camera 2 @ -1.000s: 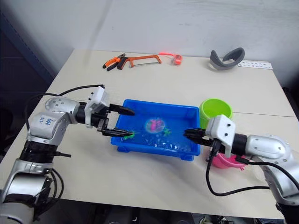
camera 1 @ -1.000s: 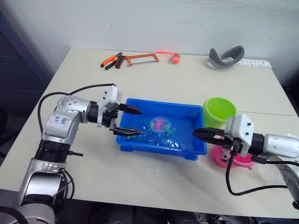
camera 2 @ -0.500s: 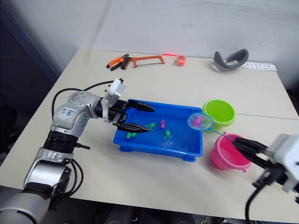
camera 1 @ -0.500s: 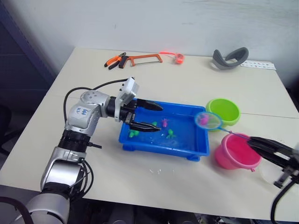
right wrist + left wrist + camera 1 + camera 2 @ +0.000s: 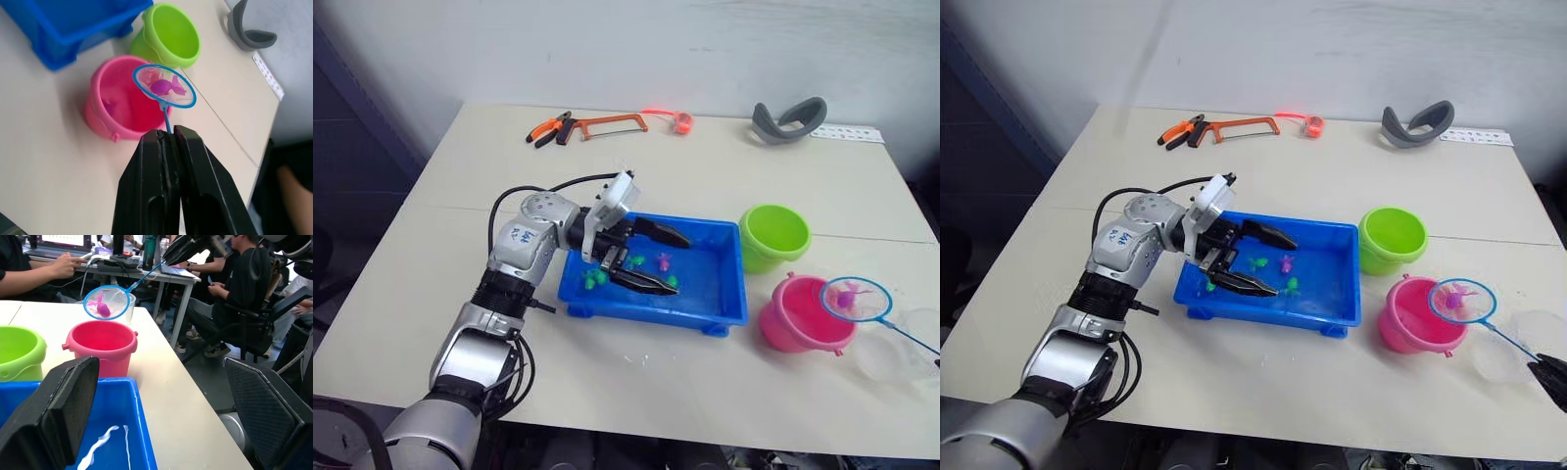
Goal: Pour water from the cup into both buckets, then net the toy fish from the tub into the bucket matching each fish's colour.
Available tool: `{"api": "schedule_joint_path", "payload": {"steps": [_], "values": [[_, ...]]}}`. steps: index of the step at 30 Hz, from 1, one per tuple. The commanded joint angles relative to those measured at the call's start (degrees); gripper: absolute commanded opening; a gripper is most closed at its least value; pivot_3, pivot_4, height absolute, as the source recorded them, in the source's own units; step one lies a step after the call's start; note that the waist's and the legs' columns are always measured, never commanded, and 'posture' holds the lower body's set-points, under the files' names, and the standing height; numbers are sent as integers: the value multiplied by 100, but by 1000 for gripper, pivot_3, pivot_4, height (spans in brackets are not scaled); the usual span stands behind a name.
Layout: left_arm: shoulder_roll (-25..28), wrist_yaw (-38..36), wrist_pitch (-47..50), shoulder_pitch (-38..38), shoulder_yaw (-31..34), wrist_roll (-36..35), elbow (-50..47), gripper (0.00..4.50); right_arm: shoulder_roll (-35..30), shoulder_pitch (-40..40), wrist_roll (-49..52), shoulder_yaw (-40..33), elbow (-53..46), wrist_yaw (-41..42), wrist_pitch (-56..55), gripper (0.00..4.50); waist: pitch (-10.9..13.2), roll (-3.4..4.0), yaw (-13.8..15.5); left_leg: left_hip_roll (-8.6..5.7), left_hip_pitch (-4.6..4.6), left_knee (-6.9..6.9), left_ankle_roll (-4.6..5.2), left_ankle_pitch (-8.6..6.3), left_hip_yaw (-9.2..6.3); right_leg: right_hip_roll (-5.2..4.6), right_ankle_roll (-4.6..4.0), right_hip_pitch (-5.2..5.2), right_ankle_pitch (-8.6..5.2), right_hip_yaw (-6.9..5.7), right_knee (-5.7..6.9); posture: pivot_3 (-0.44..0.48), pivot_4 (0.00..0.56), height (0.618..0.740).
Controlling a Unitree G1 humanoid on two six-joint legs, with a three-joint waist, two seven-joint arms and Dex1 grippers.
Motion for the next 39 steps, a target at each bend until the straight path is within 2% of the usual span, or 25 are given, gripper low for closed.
{"api": "schedule_joint_path", "payload": {"steps": [1,3,5,10,12,15,18,20,24,27,30,31,34,39], "values": [[22,-42,-91,-144,36,-19,-122,4438,-80,-16,-1534,239,754,-137,-2327,0,0,0,8,0,1,0,0,0,0,0,0,0,0,0,0,0,150,740],[36,-34,-98,-134,44,-16,-132,4438,-326,-22,-2607,262,1344,-429,-3979,0,0,0,4,-2,1,0,0,0,0,-2,0,0,0,0,-1,0,150,740],[58,-11,-88,-115,59,-18,-162,4438,-500,-215,-3225,198,1880,-900,-5049,0,0,-1,3,-6,3,0,0,0,7,-6,1,-1,0,5,-1,0,150,740],[117,24,-78,-91,82,-15,-198,4438,-753,-756,-4045,-143,2453,-1858,-6498,0,-1,2,-2,-1,9,0,-3,2,7,-4,0,1,0,4,5,0,150,740],[133,42,-95,-87,88,-9,-191,4438,-876,-861,-4369,-203,2681,-2099,-6828,0,-1,3,-1,-1,14,0,-3,2,11,-4,0,3,0,6,6,0,150,740],[149,67,-105,-82,94,-11,-189,4438,-1054,-784,-4312,-136,3109,-2338,-6814,0,-1,3,-1,-1,17,0,-3,2,13,-4,0,6,0,8,6,0,150,740],[241,80,-156,-36,95,44,-148,4438,-1132,-449,-3195,296,3165,-2260,-5998,0,-1,3,-4,0,18,0,-3,2,14,-5,0,8,0,8,6,0,150,740],[327,106,-215,-8,106,105,-57,4438,-1161,-157,-2219,693,2857,-2078,-5217,0,-2,3,-3,2,19,-1,-3,2,13,-4,0,10,0,7,6,0,150,740],[632,220,-266,101,206,244,112,4438,-1711,-63,59,1500,1564,-1938,-2551,0,-2,5,-96,7,31,0,-3,2,21,-2,0,19,0,13,12,0,150,740],[830,267,-231,170,266,255,136,4438,-2206,-352,1055,1794,912,-2027,-1128,0,-2,4,-149,14,56,0,-4,3,26,-2,-1,33,0,18,20,0,150,740],[1102,372,-203,273,357,320,196,4438,-2993,-1048,2049,2453,525,-2145,154,0,-1,2,-147,17,59,0,-3,2,23,-1,-2,37,0,17,16,0,150,740],[1222,413,-200,343,399,354,181,4438,-3328,-1460,2338,2879,540,-2241,546,0,0,1,-135,13,52,0,-3,2,22,-3,-2,32,0,16,16,0,150,740],[1469,490,-171,500,493,379,55,4438,-3909,-2501,2552,3940,750,-2384,1330,0,0,-1,-133,15,45,1,0,1,16,-5,-2,30,0,10,12,0,150,740],[1696,637,17,702,611,301,-305,4438,-4153,-4106,1552,5438,1334,-2317,1549,0,0,-1,-50,10,-28,29,5,-2,-25,-9,-1,-7,0,3,22,0,150,740]]}}
